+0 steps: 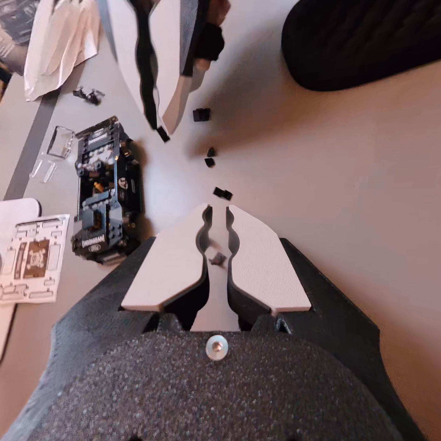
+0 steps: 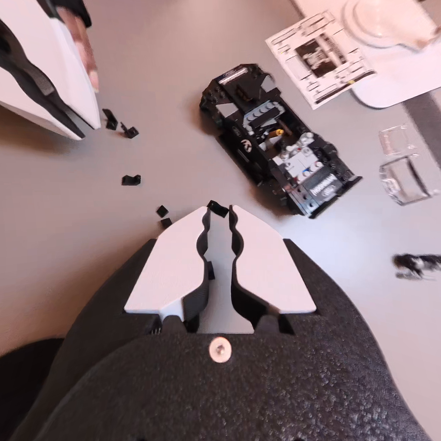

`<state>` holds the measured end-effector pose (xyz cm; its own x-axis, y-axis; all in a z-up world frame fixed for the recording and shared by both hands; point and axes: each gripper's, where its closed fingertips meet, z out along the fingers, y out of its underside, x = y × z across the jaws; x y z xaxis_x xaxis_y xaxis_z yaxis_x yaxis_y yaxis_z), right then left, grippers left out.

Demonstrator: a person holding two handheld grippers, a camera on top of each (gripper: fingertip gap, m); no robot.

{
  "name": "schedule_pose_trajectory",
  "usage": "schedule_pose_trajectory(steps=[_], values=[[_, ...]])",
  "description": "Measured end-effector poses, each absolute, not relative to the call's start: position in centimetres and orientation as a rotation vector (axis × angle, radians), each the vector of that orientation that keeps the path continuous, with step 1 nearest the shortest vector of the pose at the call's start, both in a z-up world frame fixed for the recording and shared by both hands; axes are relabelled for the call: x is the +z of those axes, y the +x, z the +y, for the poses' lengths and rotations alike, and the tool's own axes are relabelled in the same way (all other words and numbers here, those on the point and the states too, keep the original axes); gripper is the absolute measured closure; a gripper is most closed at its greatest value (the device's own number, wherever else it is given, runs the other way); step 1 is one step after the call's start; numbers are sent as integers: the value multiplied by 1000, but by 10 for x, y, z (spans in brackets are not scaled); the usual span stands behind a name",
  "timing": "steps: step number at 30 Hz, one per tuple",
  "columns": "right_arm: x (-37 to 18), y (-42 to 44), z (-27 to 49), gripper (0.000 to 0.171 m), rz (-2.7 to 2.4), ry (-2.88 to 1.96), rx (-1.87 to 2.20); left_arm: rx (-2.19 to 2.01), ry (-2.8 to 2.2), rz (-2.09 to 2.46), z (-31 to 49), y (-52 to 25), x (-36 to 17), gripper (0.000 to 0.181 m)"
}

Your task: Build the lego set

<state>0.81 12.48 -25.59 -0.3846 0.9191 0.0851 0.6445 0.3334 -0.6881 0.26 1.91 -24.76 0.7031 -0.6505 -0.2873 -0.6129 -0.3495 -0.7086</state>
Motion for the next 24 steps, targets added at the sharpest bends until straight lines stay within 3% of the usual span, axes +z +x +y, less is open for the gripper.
schedule_pose_trajectory(steps=[4, 10, 24], values=[[-274, -4, 112, 156, -2327, -1301, 767, -82, -2133, 1141, 37, 10, -251, 157], [-283, -12, 107, 156, -2431, -1227, 747, -202, -2250, 1284, 49, 18, -272, 153], [-265, 26, 105, 150, -2322, -1289, 850, -105, -2255, 1148, 82, -20, -282, 174]])
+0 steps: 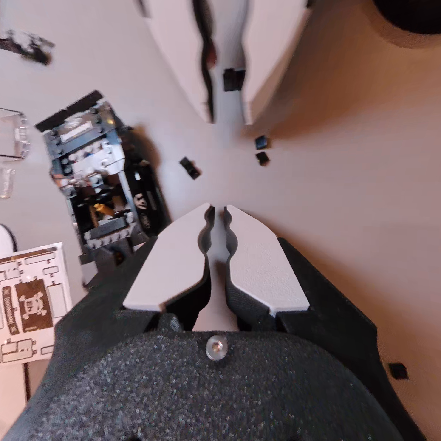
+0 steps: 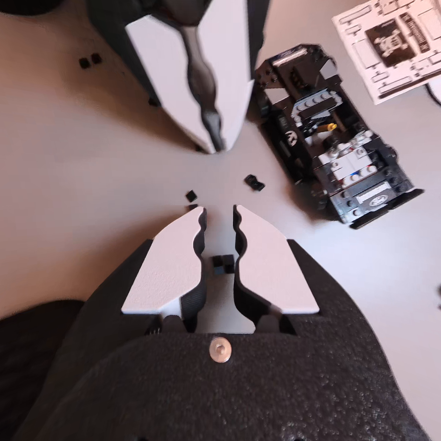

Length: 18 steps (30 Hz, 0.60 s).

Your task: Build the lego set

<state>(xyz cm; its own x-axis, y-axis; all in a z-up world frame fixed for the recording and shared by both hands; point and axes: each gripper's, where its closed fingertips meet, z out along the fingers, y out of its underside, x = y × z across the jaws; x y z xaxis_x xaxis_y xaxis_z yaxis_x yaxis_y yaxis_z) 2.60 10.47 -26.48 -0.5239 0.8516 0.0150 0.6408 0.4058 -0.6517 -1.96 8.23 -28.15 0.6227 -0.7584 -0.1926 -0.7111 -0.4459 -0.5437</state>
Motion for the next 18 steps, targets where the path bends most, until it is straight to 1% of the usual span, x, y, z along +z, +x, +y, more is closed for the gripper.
schedule_pose_trajectory(steps=[5, 11, 14, 15, 16, 18], values=[[-270, 37, 92, 150, -2338, -1282, 821, -82, -2203, 1020, 93, -34, -263, 169], [-268, 34, 88, 150, -2325, -1278, 811, -258, -2283, 1111, 62, -22, -268, 162], [-267, 33, 89, 150, -2308, -1283, 808, -284, -2351, 1138, 56, -21, -282, 163], [-266, 34, 91, 150, -2300, -1288, 805, -300, -2371, 1150, 54, -20, -286, 164], [-266, 36, 94, 150, -2290, -1297, 800, -329, -2366, 1148, 54, -17, -285, 171], [-263, 40, 102, 150, -2259, -1324, 789, -268, -2369, 1144, 60, -22, -286, 172]])
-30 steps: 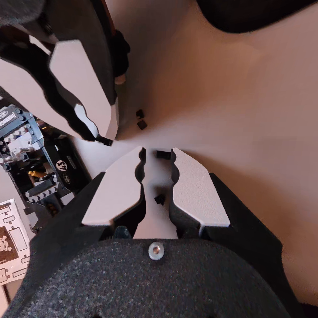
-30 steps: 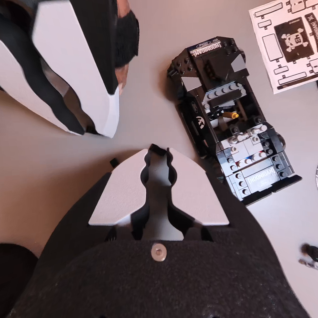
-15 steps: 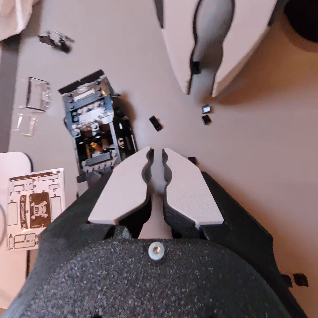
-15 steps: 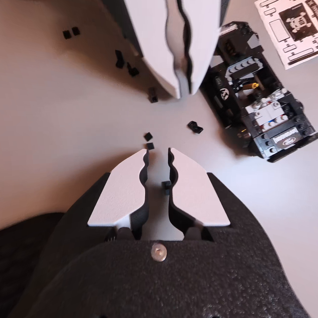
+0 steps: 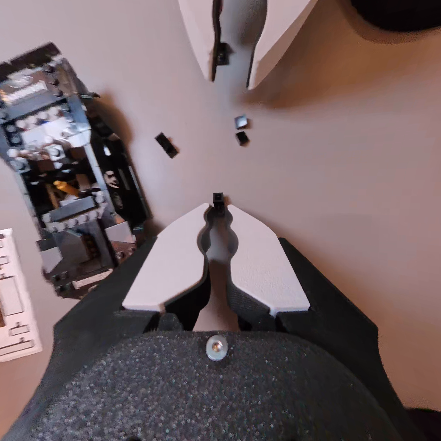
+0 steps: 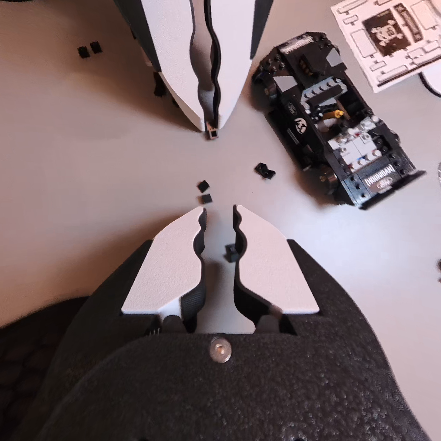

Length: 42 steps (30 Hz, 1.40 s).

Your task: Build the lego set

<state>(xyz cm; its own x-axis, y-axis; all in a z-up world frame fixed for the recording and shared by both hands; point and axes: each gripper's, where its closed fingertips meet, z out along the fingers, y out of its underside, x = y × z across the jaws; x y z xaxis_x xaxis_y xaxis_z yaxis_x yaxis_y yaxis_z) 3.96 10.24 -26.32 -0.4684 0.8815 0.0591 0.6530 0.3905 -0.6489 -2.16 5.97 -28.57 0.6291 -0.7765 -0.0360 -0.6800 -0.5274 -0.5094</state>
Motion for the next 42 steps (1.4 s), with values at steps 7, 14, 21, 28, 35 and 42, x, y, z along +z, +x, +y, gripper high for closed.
schedule_pose_trajectory(steps=[7, 14, 21, 28, 35, 42], values=[[-264, 63, 132, 150, -2181, -1471, 747, -54, -2288, 1089, 97, -28, -279, 172], [-274, 68, 132, 149, -2203, -1504, 715, 35, -2181, 1002, 108, -32, -262, 165], [-279, 66, 129, 151, -2235, -1495, 694, 11, -2112, 862, 86, -41, -242, 167], [-282, 65, 128, 160, -2224, -1466, 693, -32, -2065, 729, 63, -48, -230, 168], [-282, 64, 126, 163, -2220, -1442, 684, -36, -2038, 684, 45, -49, -227, 168], [-260, 64, 100, 163, -2204, -1364, 814, -64, -1993, 579, 25, -52, -221, 169]])
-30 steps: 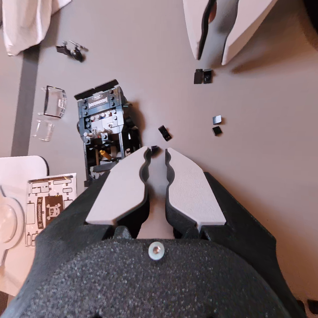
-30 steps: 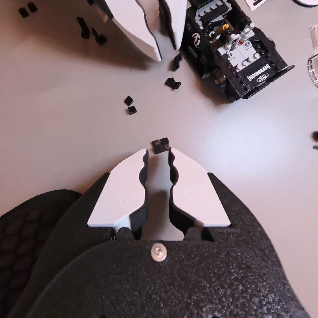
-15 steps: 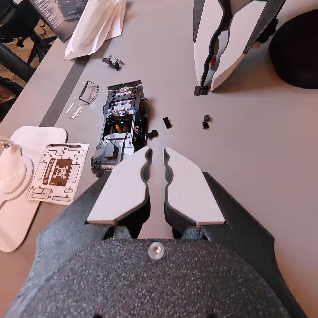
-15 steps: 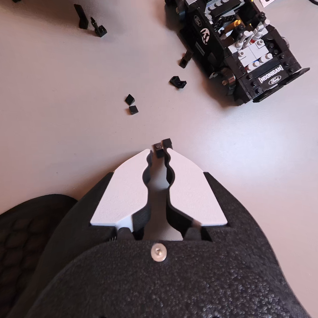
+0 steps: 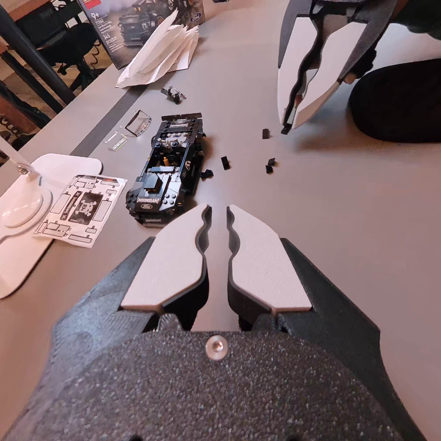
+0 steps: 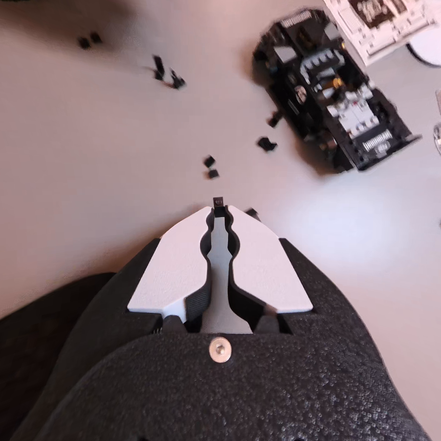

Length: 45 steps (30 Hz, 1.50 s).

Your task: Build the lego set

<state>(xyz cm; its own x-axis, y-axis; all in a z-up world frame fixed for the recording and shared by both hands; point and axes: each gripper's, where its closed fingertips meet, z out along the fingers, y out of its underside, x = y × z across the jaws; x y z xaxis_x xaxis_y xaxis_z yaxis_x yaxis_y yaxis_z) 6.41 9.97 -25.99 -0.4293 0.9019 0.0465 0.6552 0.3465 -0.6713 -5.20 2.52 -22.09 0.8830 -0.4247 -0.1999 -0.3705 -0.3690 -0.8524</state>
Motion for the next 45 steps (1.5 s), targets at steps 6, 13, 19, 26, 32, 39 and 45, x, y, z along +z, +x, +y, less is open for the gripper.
schedule_pose_trajectory(steps=[6, 13, 19, 26, 32, 39, 45], values=[[-264, 50, 23, 163, -2425, -1104, 891, -77, -1973, 584, 8, -50, -219, 169], [-283, 49, -8, 163, -2601, -972, 802, -65, -2013, 667, -9, -53, -229, 167], [-283, 47, -16, 163, -2644, -889, 772, -91, -2035, 696, -14, -51, -235, 166], [-278, 51, -9, 157, -2597, -941, 796, -102, -2076, 726, -29, -53, -238, 164], [-278, 58, -16, 164, -2610, -943, 836, -224, -2138, 766, -60, -51, -248, 163], [-279, 41, -12, 165, -2594, -927, 763, -268, -2233, 874, -82, -38, -267, 155], [-258, 32, -1, 164, -2418, -990, 854, -270, -2243, 914, -83, -32, -275, 156]])
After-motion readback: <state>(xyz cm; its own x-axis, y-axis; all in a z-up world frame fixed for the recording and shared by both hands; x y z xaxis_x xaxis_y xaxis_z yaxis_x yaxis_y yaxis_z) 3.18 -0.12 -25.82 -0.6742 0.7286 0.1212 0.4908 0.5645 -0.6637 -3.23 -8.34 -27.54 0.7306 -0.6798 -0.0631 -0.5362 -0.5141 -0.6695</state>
